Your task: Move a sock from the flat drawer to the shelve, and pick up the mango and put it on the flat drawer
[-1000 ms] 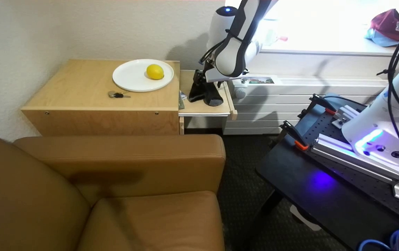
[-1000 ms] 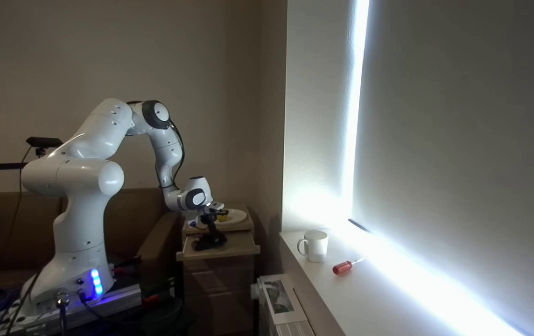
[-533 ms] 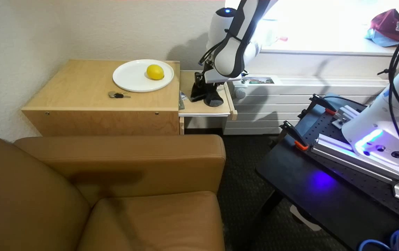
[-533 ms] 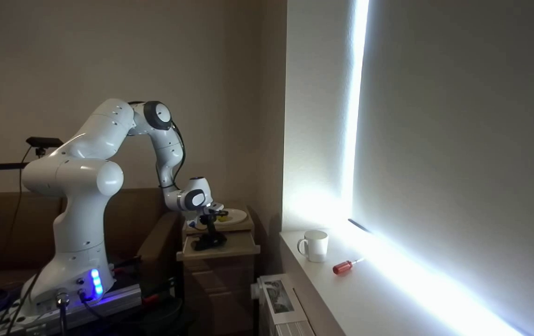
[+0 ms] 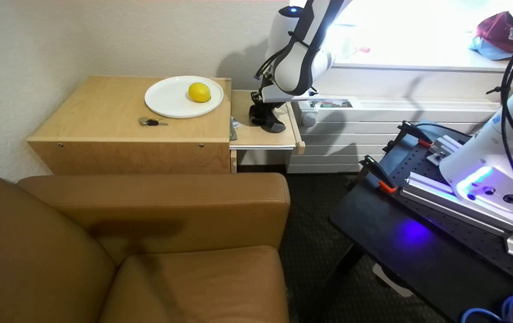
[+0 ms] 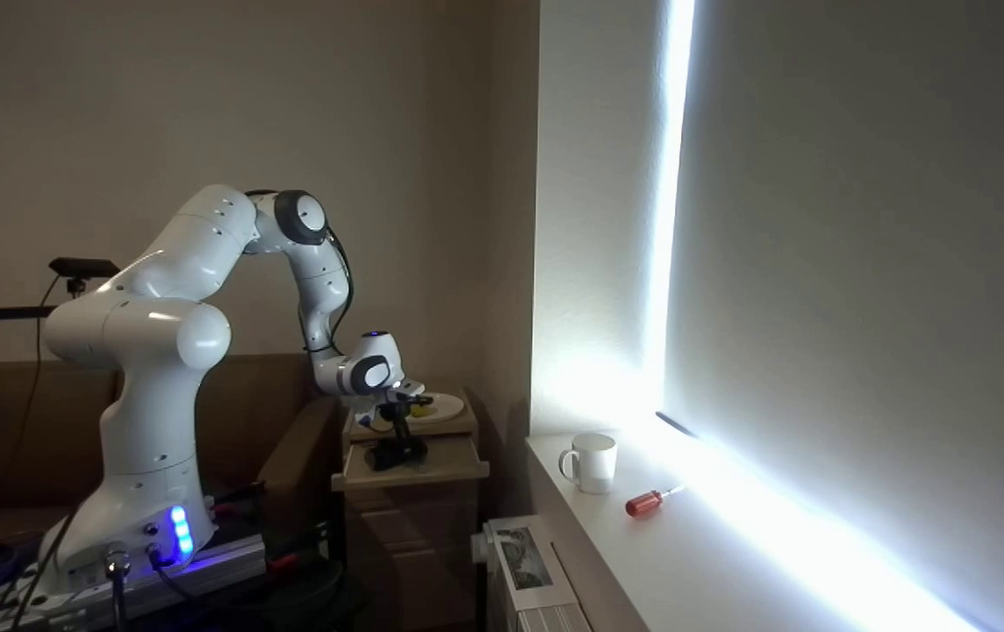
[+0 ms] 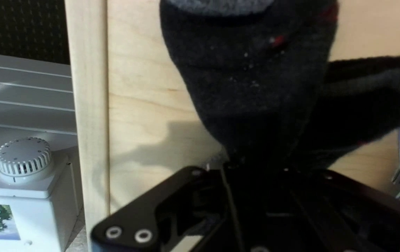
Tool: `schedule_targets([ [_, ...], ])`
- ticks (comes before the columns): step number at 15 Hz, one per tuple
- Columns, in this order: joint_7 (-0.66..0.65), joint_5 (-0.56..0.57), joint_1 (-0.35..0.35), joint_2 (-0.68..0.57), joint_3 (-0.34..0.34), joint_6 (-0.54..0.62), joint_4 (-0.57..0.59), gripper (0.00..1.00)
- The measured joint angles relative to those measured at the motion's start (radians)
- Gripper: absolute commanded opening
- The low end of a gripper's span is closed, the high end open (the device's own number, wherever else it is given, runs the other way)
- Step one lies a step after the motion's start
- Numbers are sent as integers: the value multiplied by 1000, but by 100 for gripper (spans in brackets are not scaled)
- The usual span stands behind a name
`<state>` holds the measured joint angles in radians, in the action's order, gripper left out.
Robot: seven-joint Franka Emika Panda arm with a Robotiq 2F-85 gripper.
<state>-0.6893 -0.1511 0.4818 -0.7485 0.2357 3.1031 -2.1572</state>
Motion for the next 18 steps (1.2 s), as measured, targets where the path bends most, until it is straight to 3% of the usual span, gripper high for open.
schedule_targets([
  [5, 68, 0, -81, 80, -20, -26, -13, 3],
  [12, 244, 5, -232, 386, -22, -94, -160, 3],
  [18, 305, 41, -305, 668, 71, -114, -313, 3],
])
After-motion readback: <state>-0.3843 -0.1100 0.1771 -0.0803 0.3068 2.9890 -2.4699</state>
